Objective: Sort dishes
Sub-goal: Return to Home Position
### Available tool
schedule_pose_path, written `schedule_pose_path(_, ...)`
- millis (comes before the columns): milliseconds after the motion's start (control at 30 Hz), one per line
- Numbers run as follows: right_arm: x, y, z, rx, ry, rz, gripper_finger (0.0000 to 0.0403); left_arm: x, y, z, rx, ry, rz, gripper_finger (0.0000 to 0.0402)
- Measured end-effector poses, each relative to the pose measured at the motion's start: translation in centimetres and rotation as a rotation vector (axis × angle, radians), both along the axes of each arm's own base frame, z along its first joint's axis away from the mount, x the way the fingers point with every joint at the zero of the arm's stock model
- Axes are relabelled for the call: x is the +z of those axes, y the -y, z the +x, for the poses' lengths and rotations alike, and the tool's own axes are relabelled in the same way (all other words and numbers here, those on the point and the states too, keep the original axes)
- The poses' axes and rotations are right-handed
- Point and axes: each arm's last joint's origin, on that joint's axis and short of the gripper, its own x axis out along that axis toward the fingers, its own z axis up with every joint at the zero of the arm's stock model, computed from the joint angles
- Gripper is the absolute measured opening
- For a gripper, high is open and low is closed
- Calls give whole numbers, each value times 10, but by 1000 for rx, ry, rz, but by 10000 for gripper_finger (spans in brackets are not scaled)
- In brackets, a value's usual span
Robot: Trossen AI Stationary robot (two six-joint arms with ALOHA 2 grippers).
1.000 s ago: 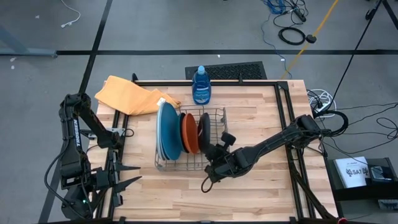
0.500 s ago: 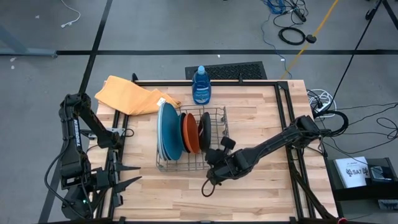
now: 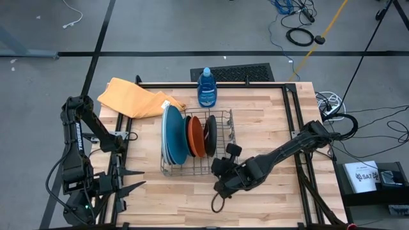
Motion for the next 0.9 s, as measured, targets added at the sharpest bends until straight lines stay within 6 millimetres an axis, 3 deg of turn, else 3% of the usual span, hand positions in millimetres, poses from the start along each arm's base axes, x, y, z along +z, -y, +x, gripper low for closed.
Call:
schedule_pose_path(133, 21, -26, -11, 121, 27, -33, 0, 0, 0, 0, 11, 10, 4, 136)
schedule_pose_path(300, 46, -66, -29, 270, 176, -248, 0, -7, -3, -2, 63, 57, 76, 136)
schedule_pose_path(433, 71, -80, -45, 381, 269, -267, 0, -17, -8, -4, 59, 46, 107, 135)
schedule_pose_path(533, 87, -83, -52, 455, 317, -251, 0, -25, -11, -5, 63, 49, 112, 117)
schedule_pose_path(667, 98, -85, -50, 660, 432, -192, 0, -30, -16, -6, 63, 44, 133, 46)
schedule_pose_path(733, 96, -79, -44, 750, 512, -171, 0, -30, -17, -6, 66, 42, 147, 13)
schedule_pose_path(900, 72, -41, -39, 718, 615, -141, 0, -20, -24, 2, 111, 49, 113, 3)
